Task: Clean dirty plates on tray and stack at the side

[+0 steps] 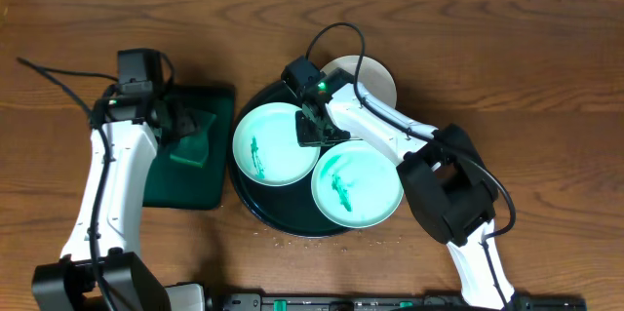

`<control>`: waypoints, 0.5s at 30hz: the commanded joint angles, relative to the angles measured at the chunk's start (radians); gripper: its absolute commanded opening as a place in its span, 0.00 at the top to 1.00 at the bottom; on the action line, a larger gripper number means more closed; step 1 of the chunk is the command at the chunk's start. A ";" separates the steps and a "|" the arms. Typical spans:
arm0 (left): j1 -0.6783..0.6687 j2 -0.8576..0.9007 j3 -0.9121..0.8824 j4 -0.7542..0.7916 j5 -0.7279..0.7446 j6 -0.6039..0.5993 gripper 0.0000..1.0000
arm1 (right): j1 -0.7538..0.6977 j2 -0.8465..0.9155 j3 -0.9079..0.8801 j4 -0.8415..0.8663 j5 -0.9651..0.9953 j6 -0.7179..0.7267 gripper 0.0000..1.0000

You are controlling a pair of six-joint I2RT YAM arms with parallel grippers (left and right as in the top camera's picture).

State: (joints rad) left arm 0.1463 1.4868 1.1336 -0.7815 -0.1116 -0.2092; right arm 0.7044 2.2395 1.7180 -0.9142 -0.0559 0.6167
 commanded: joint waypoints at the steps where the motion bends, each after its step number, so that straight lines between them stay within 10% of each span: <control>1: 0.049 0.008 -0.011 -0.014 -0.008 0.035 0.26 | 0.010 0.037 0.002 0.030 -0.005 -0.031 0.99; 15: 0.070 0.195 -0.010 0.026 0.176 0.278 0.43 | 0.012 0.037 0.002 0.026 -0.016 -0.072 0.99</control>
State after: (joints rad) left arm 0.2157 1.6402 1.1336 -0.7673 0.0387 0.0280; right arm 0.7044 2.2395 1.7180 -0.9009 -0.0628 0.5659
